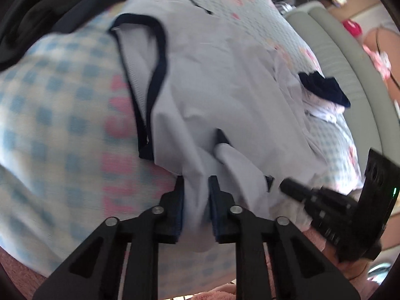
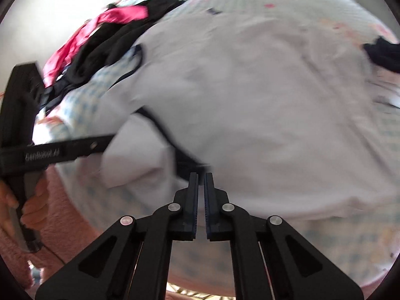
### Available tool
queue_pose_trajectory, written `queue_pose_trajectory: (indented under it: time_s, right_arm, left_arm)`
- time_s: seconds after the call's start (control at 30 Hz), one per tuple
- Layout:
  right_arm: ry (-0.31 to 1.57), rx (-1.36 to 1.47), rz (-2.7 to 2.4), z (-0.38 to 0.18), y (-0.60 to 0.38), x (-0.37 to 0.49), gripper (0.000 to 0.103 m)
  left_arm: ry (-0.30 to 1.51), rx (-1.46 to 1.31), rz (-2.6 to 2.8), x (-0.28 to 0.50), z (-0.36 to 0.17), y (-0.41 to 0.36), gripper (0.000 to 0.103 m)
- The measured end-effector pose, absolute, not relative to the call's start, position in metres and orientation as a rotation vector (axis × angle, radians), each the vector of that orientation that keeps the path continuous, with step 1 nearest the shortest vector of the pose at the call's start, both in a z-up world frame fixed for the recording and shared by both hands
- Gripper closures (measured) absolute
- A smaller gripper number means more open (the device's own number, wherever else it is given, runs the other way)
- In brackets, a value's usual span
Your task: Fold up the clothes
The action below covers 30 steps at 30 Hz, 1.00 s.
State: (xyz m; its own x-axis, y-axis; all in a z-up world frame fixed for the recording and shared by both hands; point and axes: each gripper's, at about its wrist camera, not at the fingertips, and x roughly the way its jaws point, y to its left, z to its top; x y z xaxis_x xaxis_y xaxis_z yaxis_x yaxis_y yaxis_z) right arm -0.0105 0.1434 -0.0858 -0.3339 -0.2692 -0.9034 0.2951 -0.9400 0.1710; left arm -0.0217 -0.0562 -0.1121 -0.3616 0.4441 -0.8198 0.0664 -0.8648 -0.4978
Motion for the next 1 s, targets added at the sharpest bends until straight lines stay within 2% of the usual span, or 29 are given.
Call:
queue_pose_trajectory:
  time_s: [0.2,0.27,0.33,0.4,0.47,0.53,0.57,0.6,0.63,0.8,0.93,0.97,1.0]
  right_arm:
    - [-0.266,1.541,-2.259,-0.075,0.187,-0.008,0.098]
    - [-0.317,1.531,-2.244,-0.077,0.192,-0.006,0.093]
    - [-0.352,1.533,-2.247,-0.08,0.198,-0.004,0.081]
    - [-0.405,1.549,-2.253,-0.085,0.204,-0.004,0.078]
    - [-0.433,1.548,-2.253,-0.085,0.206,-0.003,0.078]
    - [-0.454,1.543,-2.252,-0.085,0.208,-0.001,0.075]
    - [-0.464,1.54,-2.251,-0.084,0.208,-0.001,0.073]
    - [-0.467,1.533,-2.241,-0.084,0.207,0.0,0.065]
    - [-0.465,1.524,-2.225,-0.083,0.205,0.0,0.06]
    - [-0.392,1.516,-2.151,-0.088,0.174,-0.004,0.048]
    - [-0.319,1.507,-2.132,-0.096,0.144,-0.005,0.046]
    - [-0.272,1.501,-2.142,-0.098,0.136,-0.005,0.048]
    - [-0.211,1.507,-2.164,-0.1,0.129,-0.004,0.064]
  left_arm:
    - [-0.556,-1.545,2.253,-0.028,-0.09,-0.012,0.089]
    - [-0.592,-1.511,2.177,-0.028,-0.087,0.007,0.089]
    - [-0.583,-1.489,2.119,-0.027,-0.087,0.032,0.088]
    - [-0.479,-1.512,2.139,-0.024,-0.09,0.055,0.088]
    - [-0.515,-1.524,2.131,-0.025,-0.094,0.057,0.088]
    - [-0.627,-1.53,2.075,-0.026,-0.098,0.043,0.077]
    - [-0.665,-1.525,2.054,-0.02,-0.099,0.03,0.062]
    - [-0.694,-1.518,2.054,-0.019,-0.098,0.022,0.054]
    - [-0.713,-1.51,2.082,-0.016,-0.095,0.013,0.054]
    - [-0.859,-1.455,2.254,-0.005,-0.083,-0.046,0.054]
    - [-0.921,-1.491,2.315,0.001,-0.091,-0.079,0.054]
    - [-0.94,-1.489,2.306,0.001,-0.093,-0.081,0.054]
    - [-0.96,-1.488,2.298,0.002,-0.095,-0.082,0.054]
